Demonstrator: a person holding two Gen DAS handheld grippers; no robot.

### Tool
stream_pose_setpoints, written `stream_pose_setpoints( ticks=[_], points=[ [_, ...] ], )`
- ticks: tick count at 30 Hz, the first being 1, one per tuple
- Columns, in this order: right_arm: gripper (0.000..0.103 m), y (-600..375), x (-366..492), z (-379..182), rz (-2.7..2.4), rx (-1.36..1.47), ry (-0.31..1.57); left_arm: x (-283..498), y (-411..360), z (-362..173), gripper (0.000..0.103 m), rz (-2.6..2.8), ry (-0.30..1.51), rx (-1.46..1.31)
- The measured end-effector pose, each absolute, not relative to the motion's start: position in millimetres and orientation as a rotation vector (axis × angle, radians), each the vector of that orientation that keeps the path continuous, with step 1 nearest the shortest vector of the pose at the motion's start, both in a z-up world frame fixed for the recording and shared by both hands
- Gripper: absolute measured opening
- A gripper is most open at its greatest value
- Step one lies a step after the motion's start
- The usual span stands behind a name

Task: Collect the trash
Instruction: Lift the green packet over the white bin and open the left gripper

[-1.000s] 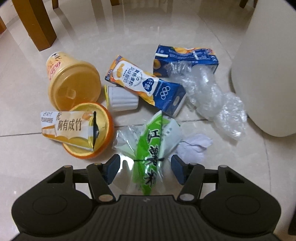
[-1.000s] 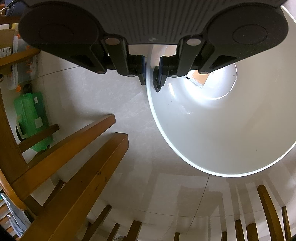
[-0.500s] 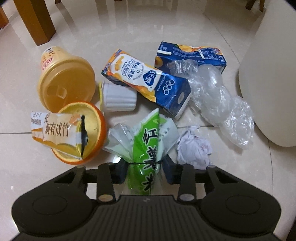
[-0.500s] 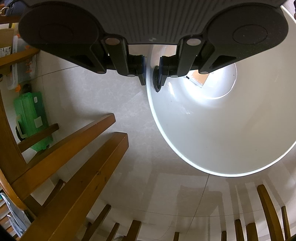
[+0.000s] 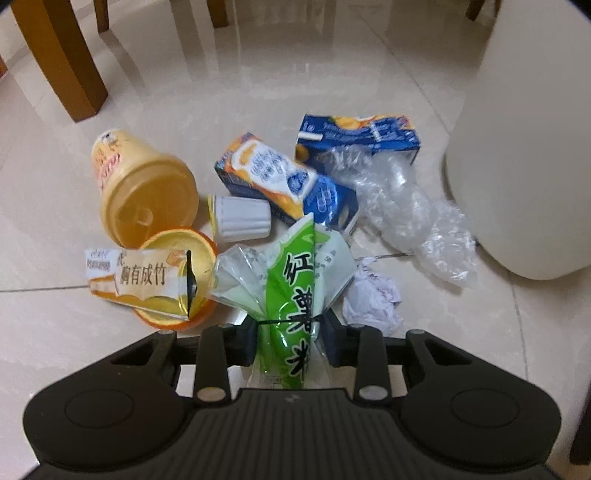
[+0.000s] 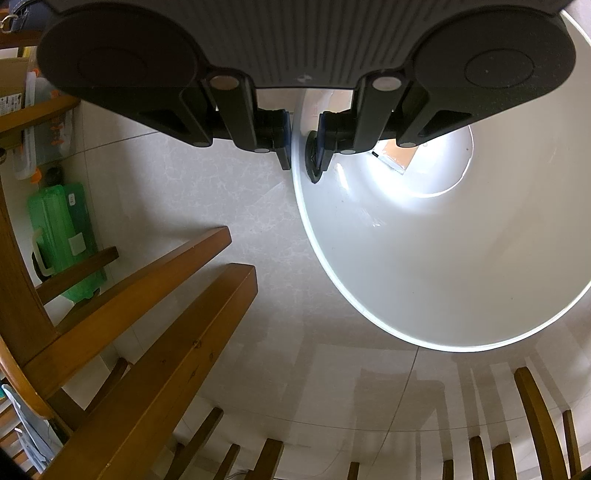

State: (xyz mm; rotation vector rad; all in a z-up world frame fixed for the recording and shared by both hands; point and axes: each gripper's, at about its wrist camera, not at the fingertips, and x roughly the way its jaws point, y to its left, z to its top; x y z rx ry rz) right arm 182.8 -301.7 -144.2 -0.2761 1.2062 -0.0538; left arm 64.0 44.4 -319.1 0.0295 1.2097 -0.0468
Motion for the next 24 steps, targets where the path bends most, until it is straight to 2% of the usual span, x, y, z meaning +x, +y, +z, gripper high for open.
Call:
stream_pose_setpoints(
  ticks=[12, 19, 24],
  points=[
    [0.016, -303, 182, -145, -0.054, -0.274, 1.207, 64, 34, -255, 0.032, -0.163, 1.203, 0.080],
    [0.016, -305, 183, -145, -0.056, -0.250, 1.214, 67, 19, -162, 0.032, -0.304, 1.176, 0.136],
    [0.016, -306, 183, -145, -0.054, -0.251, 1.212, 80, -1, -77, 0.033, -0.402, 1.054, 0.177]
  ],
)
